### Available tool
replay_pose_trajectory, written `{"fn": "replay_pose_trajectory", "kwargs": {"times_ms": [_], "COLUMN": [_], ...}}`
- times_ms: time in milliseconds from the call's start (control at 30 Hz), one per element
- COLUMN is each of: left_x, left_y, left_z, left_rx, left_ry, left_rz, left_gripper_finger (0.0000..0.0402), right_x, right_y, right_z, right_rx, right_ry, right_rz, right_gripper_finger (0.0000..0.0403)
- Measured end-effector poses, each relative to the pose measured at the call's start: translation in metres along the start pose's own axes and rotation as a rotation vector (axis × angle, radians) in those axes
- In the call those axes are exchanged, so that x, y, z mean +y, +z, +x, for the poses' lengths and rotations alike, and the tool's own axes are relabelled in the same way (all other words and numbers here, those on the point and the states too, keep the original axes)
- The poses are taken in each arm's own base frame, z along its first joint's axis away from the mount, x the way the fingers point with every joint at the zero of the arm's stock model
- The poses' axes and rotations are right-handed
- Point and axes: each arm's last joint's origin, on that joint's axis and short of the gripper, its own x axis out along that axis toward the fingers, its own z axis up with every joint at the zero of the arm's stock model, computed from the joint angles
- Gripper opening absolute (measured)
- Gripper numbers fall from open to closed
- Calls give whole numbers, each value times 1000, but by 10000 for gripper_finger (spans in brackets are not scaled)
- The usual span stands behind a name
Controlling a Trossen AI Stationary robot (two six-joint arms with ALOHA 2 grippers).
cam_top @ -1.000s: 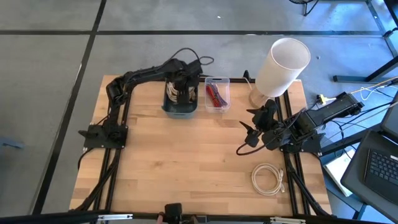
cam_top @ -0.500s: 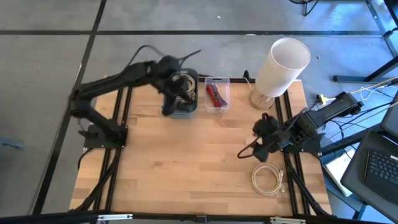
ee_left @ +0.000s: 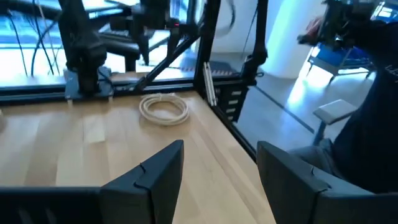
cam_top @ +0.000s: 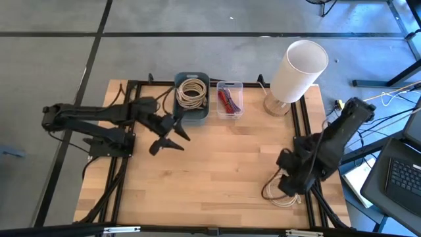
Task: Pick & Place USB Port
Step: Put the white HDMI cable into the dark blue bin, then put the white charger cable into the dark blue bin
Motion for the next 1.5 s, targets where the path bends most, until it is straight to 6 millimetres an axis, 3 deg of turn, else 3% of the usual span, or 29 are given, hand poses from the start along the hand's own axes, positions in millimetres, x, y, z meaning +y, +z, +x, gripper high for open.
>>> {"fn": "replay_pose_trajectory", "kwargs": {"times_ms": [233,367,467,633,833,1100,1300,1500], "left_x": [-14,-18,-19,-19,-19,-19,-19,-19], "left_y": [-11,-10,-8,-6,-5,-5,-5,-6], "left_z": [5,7,8,9,9,9,9,9], "left_rx": [-49,-58,-79,-101,-110,-108,-108,-107], "left_ry": [-51,-46,-29,-29,-29,-30,-30,-30], "left_rz": [65,115,131,198,213,206,204,203], "left_gripper_finger": [196,196,196,196,196,196,196,196], "right_x": [24,36,44,54,30,17,17,13], "right_y": [-27,-33,-34,-36,-40,-34,-29,-29], "right_z": [54,87,109,133,168,178,173,172], "right_rx": [161,259,343,323,316,290,246,200], "right_ry": [-372,-478,-491,-413,-376,-338,-317,-361], "right_rz": [-226,-286,-283,-318,-274,-270,-259,-227], "right_gripper_finger": [225,225,225,223,194,130,16,20]}}
